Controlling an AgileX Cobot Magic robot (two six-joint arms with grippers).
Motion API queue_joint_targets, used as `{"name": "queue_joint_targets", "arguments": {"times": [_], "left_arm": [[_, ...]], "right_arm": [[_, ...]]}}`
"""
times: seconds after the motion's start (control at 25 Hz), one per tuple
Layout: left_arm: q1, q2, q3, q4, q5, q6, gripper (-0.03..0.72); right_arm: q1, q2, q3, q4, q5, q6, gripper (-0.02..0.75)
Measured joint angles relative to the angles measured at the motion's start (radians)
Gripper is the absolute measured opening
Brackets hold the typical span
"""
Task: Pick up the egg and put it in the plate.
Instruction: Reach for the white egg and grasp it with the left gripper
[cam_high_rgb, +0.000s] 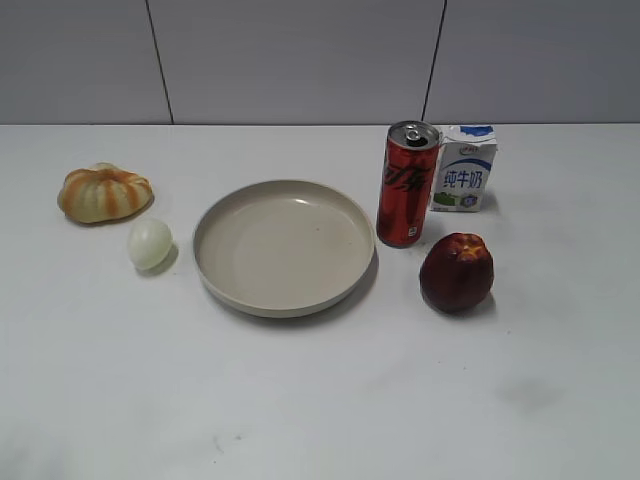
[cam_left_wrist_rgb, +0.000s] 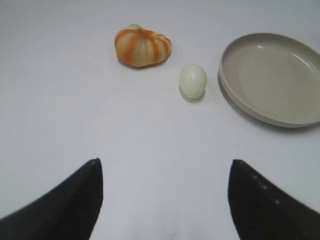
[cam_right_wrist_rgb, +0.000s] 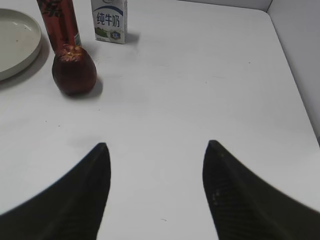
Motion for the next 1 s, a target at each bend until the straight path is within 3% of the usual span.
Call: {"name": "queue_joint_targets", "arguments": {"times": [0.2,0.48,0.68,1.0], "left_arm": [[0.0,0.369,-0.075,-0.021,-0.101,0.003,0.576],[-0.063,0.795,-0.336,-0.019,-0.123,0.017,0.576],[-0.128,1.043,-0.485,-0.019,-0.127,0.006,0.576],[-0.133,1.357,-0.686,0.007,-0.088,-0.073,0.576]], "right_arm": [[0.0,0.0,0.0,0.0,0.0,0.0,0.447],[0.0,0.0,0.0,0.0,0.0,0.0,0.447],[0.0,0.0,0.0,0.0,0.0,0.0,0.447],[0.0,0.0,0.0,0.0,0.0,0.0,0.447]]}}
